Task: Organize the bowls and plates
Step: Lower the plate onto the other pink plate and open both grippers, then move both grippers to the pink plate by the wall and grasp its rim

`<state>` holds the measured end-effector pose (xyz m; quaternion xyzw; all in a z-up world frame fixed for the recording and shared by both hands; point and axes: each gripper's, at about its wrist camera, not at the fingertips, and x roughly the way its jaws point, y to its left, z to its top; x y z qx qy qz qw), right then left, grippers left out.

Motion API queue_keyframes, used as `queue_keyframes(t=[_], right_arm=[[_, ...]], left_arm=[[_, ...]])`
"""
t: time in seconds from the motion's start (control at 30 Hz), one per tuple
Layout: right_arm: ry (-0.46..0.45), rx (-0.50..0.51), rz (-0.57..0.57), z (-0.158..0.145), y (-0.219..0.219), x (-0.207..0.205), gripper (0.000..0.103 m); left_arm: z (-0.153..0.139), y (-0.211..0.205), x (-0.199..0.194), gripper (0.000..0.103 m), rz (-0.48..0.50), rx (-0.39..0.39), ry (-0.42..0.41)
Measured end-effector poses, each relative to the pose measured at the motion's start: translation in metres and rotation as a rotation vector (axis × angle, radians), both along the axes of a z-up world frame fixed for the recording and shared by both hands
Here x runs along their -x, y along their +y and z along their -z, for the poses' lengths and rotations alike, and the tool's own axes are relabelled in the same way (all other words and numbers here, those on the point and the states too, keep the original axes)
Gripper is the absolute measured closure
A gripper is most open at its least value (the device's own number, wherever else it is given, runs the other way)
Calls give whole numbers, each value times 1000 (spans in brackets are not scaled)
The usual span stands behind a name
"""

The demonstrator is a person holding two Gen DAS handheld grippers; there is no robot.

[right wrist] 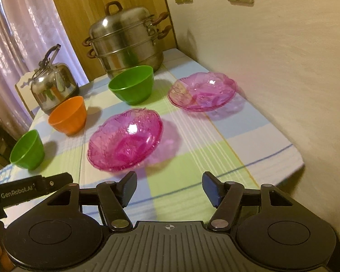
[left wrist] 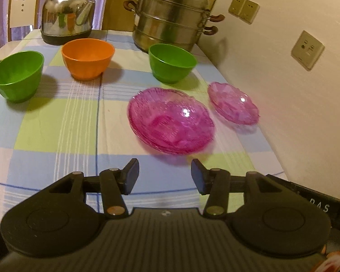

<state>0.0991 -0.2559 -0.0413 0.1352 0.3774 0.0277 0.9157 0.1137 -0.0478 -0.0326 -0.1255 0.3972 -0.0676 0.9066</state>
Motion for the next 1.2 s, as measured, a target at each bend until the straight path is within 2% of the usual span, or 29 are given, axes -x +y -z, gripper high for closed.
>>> queue_keyframes(t=[0.43,1.2], right_arm=[[-17,18,45,-16,-23,29,37],[-14,11,78,-16,-35,29,36]], left_arm=[[-13,-27,18,52,38,-25,-13],[-17,-33,20,49,50,-16,-31]])
